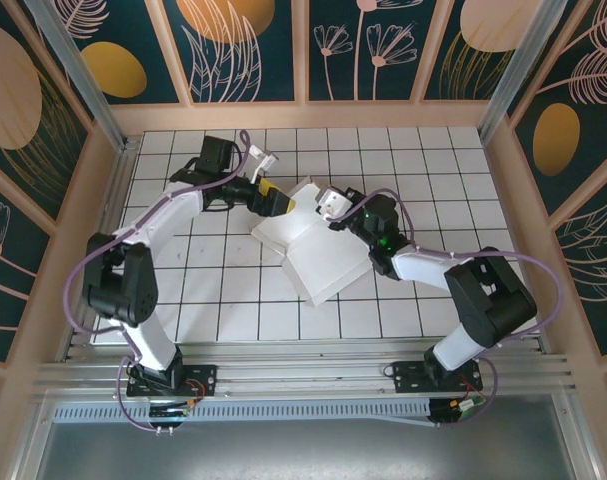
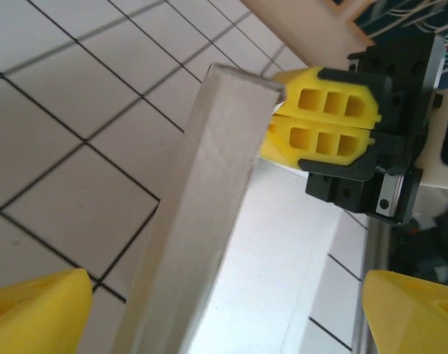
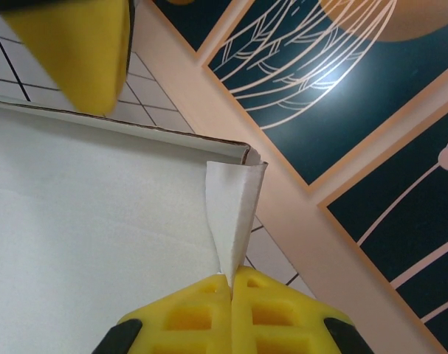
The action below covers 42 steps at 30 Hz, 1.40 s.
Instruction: Fold the paper box
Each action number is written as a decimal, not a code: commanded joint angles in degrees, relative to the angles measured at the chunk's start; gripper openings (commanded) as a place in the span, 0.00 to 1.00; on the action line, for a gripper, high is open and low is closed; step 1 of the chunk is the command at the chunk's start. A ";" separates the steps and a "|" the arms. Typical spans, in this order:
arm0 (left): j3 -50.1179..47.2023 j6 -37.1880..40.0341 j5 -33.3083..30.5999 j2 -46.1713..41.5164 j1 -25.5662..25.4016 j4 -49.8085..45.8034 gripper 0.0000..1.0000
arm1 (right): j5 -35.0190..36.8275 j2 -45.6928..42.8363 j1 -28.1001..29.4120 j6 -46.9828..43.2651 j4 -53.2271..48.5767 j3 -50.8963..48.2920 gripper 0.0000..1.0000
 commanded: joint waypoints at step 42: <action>2.46 0.00 -14.94 4.35 -3.93 -6.93 0.36 | -8.12 6.90 -4.80 6.50 -30.61 13.90 0.18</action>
